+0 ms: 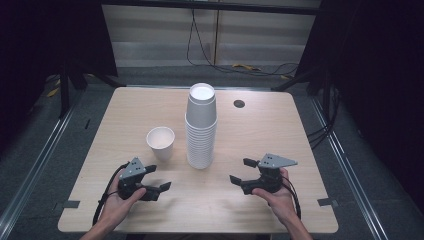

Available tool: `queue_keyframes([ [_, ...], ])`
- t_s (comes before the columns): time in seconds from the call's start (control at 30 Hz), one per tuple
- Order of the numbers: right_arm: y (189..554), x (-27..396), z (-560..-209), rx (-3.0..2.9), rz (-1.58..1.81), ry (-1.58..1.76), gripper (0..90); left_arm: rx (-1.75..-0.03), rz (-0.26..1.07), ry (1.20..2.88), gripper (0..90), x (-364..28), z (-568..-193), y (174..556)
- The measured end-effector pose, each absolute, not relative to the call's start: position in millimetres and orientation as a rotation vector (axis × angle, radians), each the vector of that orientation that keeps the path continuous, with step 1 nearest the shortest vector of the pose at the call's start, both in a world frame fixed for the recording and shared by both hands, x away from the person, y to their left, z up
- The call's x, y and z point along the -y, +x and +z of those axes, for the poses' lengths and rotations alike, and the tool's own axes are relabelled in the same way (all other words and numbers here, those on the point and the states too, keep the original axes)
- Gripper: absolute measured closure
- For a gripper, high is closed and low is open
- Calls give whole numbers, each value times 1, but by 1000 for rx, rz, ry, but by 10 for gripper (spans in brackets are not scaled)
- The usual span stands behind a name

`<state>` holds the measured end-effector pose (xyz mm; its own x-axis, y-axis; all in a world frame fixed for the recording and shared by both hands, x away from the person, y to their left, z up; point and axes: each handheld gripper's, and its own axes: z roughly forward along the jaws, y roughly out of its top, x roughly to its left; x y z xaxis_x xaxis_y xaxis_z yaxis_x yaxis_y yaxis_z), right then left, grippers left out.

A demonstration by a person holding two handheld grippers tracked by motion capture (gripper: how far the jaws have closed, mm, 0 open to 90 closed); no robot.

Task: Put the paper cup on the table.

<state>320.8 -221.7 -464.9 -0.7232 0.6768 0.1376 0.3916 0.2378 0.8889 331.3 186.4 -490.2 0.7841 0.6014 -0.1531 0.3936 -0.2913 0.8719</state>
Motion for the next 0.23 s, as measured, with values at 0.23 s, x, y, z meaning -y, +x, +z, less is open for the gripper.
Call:
queue_keyframes([
  [0.23,320,216,-468,-2275,1470,997,161,-769,237,1909,158,-181,-500,332],
])
